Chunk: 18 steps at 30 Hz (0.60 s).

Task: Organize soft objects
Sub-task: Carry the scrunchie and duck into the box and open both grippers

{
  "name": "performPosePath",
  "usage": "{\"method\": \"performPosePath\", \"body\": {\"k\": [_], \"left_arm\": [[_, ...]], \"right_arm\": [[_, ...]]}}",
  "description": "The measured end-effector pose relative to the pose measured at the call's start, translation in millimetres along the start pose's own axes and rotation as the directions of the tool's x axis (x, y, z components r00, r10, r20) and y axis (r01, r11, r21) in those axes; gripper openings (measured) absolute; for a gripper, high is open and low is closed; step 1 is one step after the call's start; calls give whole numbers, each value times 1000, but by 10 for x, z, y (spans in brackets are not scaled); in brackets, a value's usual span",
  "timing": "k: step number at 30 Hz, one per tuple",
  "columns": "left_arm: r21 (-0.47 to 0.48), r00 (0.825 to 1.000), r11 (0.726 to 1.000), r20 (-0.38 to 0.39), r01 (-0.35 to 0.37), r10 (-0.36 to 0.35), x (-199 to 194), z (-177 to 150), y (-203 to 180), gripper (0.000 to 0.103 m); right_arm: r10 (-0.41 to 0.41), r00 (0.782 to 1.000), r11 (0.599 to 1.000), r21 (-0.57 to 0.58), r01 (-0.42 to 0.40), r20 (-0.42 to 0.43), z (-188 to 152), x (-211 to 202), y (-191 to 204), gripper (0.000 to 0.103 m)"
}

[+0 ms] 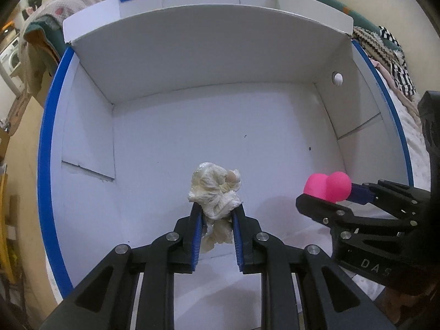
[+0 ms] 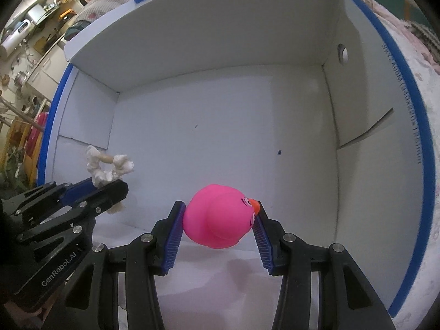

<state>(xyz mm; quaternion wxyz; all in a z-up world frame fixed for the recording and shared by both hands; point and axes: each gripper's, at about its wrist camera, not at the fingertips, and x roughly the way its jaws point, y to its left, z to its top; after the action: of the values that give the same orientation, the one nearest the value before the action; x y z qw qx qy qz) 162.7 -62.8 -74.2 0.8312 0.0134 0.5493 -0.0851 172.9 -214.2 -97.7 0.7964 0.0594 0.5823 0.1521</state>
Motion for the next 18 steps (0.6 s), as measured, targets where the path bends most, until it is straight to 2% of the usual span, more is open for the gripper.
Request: {"method": "performPosePath", "body": {"k": [6, 9, 10, 16, 18], "left_arm": [[-1, 1000, 1000, -8, 8, -8, -1, -14, -9, 22], [-3, 1000, 1000, -12, 3, -3, 13, -7, -1, 26], [-7, 1000, 1000, -14, 4, -4, 15, -6, 5, 27], [-45, 1000, 999, -22, 5, -6, -32, 20, 58, 41], [-61, 1000, 998, -10, 3, -4, -52, 43, 86, 56]], "right_arm": [[40, 999, 999, 14, -40, 5, 30, -28, 15, 51], [31, 999, 999, 25, -31, 13, 34, -50, 12, 61], [24, 1000, 999, 25, -24, 15, 32, -60, 22, 62], [21, 999, 998, 58, -23, 31, 49, -124, -18, 69], [27, 998, 996, 78, -31, 53, 57, -188, -66, 73]]}}
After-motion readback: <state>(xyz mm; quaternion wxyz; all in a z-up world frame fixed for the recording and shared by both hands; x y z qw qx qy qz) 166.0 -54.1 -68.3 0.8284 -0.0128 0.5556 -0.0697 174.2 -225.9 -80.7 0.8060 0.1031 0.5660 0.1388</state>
